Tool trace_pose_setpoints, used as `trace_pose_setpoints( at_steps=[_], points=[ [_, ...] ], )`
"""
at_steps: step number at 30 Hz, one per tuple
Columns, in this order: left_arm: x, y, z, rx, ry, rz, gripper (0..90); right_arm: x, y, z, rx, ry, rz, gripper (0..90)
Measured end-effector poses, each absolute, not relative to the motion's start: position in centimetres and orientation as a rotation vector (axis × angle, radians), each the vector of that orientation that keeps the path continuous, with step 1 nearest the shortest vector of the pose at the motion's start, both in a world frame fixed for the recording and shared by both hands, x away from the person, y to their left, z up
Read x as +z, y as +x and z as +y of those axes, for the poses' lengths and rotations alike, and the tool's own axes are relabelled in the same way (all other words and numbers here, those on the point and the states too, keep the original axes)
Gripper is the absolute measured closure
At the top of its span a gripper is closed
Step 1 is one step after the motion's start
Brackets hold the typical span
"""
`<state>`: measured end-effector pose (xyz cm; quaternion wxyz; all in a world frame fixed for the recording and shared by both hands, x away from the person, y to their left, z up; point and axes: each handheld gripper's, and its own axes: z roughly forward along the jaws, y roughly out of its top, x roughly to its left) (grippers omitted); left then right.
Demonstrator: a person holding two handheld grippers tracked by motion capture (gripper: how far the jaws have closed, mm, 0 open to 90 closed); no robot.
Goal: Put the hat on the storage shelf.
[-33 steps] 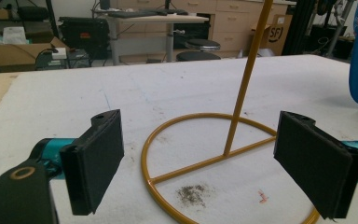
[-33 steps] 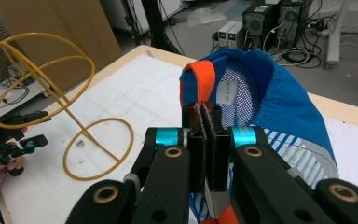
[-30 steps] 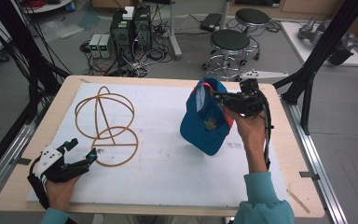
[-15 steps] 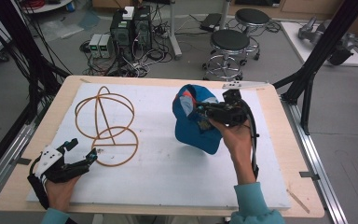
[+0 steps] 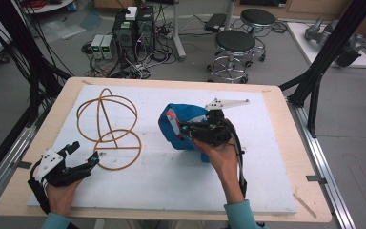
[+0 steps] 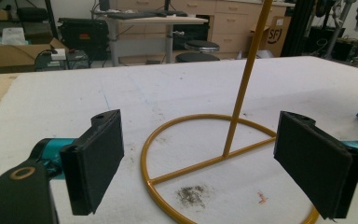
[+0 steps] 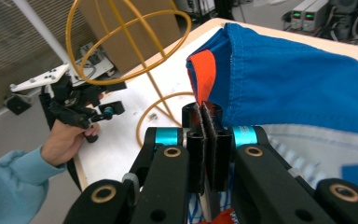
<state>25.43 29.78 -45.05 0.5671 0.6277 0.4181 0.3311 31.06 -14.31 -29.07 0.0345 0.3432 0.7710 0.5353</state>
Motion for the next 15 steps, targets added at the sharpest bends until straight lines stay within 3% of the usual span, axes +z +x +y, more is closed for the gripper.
trace_pose_setpoints(
  at_steps=[15],
  points=[
    [-45.0,25.4,29.7,0.78,1.481,0.979,16.2,-31.6,31.8,-10.8,1.645,0.988,2.493,87.4]
  ],
)
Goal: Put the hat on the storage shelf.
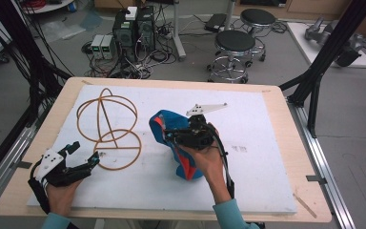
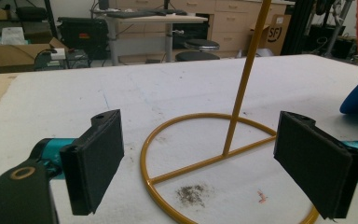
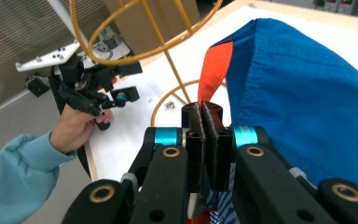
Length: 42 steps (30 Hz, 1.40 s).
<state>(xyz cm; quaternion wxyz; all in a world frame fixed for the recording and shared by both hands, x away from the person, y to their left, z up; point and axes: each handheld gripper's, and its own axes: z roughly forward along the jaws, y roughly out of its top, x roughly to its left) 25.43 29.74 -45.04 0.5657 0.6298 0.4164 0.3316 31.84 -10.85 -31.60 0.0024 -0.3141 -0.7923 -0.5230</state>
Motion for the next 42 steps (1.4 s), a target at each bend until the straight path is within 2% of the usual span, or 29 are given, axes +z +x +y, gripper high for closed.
trace_pose_setpoints(
  at_steps=[6,10,15,19,23,26,28,31,33,42],
  points=[
    [-45.0,25.4,29.8,0.779,1.48,0.979,16.3,-32.6,32.0,-9.8,-1.61,-0.931,-2.496,83.2],
    [-45.0,25.4,29.8,0.778,1.481,0.98,16.2,-33.0,32.1,-9.0,-1.612,-0.855,-2.479,76.3],
    [-45.0,25.4,29.8,0.779,1.482,0.979,16.3,-33.0,32.0,-8.8,-1.626,-0.799,-2.483,73.6],
    [-45.0,25.4,29.8,0.779,1.483,0.979,16.2,-33.0,31.9,-8.8,-1.619,-0.768,-2.504,66.7],
    [-45.0,25.4,29.8,0.779,1.482,0.978,16.2,-33.0,31.7,-8.7,-1.626,-0.749,-2.541,51.6],
    [-45.0,25.4,29.8,0.778,1.481,0.978,16.2,-33.2,31.6,-8.6,-1.643,-0.74,-2.574,27.8],
    [-45.0,25.4,29.8,0.779,1.482,0.977,16.2,-33.3,31.6,-8.6,-1.611,-0.728,-2.602,20.8],
    [-45.0,25.4,29.8,0.779,1.482,0.977,16.2,-33.6,31.6,-8.7,-1.565,-0.702,-2.617,17.3],
    [-45.0,25.4,29.7,0.779,1.48,0.976,16.2,-34.1,31.4,-8.9,-1.522,-0.641,-2.668,11.6],
    [-45.0,25.4,29.7,0.782,1.486,0.973,16.3,-35.8,30.9,-9.7,-1.402,-0.532,-2.801,10.9]
  ],
)
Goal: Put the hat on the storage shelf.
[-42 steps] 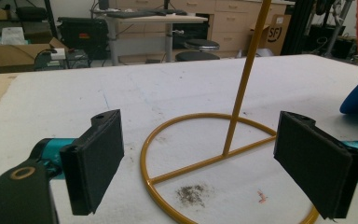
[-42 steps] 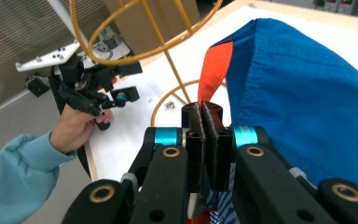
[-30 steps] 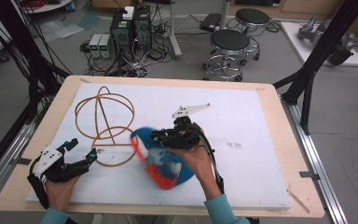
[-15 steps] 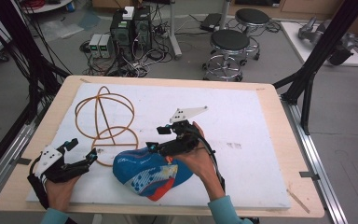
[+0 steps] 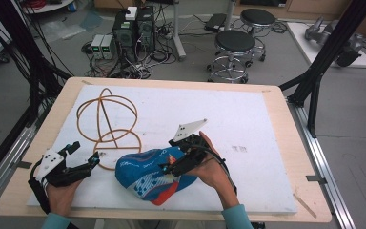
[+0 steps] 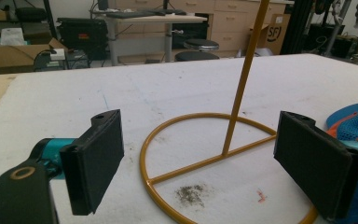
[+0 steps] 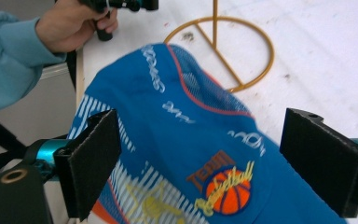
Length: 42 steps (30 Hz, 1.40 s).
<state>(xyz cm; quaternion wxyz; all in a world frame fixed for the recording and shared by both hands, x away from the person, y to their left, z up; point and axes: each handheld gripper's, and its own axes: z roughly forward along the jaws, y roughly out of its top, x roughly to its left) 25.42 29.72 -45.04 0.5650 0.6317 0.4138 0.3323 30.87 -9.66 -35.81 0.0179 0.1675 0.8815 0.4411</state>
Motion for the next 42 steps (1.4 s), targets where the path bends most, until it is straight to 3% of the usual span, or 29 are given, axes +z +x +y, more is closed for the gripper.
trace_pose_setpoints(
  at_steps=[8,11,28,33,38,42],
  points=[
    [-45.0,25.4,29.7,0.783,1.486,0.974,16.2,-37.4,30.4,-10.1,1.354,0.52,2.76,10.2],
    [-45.0,25.4,29.7,0.783,1.485,0.974,16.2,-38.0,30.5,-9.9,1.273,0.522,2.777,2.0],
    [-45.0,25.4,29.7,0.779,1.487,0.97,16.2,-39.5,31.3,-8.9,1.117,0.482,2.862,2.9],
    [-45.1,25.4,29.7,0.777,1.479,0.974,16.2,-40.0,31.7,-8.7,1.067,0.455,2.885,7.8],
    [-45.0,25.4,29.7,0.776,1.48,0.975,16.2,-39.9,31.9,-8.7,1.061,0.42,2.858,23.1],
    [-45.0,25.4,29.8,0.776,1.48,0.975,16.2,-39.9,32.0,-8.8,1.042,0.408,2.845,30.4]
  ],
)
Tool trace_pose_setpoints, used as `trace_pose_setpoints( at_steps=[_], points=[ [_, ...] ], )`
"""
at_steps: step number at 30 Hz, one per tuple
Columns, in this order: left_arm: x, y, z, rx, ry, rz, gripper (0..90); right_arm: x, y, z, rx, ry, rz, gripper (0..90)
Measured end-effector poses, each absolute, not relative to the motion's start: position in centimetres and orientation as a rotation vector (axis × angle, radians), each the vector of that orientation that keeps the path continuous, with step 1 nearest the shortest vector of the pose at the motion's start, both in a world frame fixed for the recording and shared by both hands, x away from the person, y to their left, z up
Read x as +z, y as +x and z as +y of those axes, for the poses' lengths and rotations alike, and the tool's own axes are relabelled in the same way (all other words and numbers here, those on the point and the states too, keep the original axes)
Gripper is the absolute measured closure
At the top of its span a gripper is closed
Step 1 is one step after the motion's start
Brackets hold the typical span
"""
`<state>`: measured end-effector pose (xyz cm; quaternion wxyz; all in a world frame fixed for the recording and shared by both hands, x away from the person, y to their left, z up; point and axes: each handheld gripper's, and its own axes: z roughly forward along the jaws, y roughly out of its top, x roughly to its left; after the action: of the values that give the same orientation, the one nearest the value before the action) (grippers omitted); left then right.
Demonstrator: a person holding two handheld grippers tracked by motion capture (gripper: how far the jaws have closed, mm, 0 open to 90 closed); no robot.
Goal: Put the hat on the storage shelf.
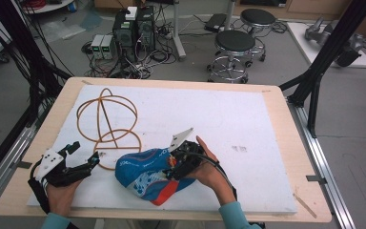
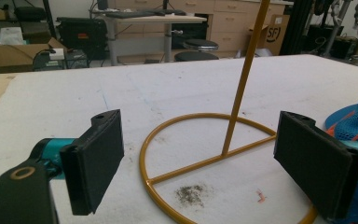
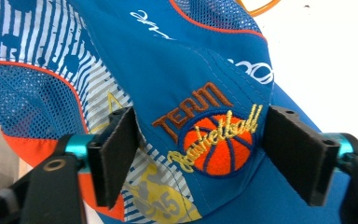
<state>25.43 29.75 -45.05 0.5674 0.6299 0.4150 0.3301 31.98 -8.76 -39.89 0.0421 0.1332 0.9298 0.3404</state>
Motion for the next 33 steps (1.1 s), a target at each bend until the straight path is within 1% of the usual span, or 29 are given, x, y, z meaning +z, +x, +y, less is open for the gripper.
trace_pose_setpoints(
  at_steps=[8,14,17,25,33],
  points=[
    [-45.1,25.4,29.7,0.776,1.479,0.974,16.2,-39.8,32.5,-9.2,1.045,0.444,2.828,49.4],
    [-45.0,25.4,29.8,0.775,1.48,0.975,16.2,-39.8,32.6,-9.4,1.041,0.491,2.828,67.9],
    [-45.0,25.4,29.8,0.775,1.48,0.975,16.2,-39.6,32.7,-9.5,1.035,0.523,2.831,75.1],
    [-45.0,25.4,29.8,0.778,1.482,0.975,16.2,-39.2,32.8,-10.3,1.09,0.621,2.85,80.3],
    [-45.0,25.5,29.8,0.776,1.483,0.977,16.2,-38.1,32.1,-10.7,1.244,0.607,2.853,82.1]
  ],
)
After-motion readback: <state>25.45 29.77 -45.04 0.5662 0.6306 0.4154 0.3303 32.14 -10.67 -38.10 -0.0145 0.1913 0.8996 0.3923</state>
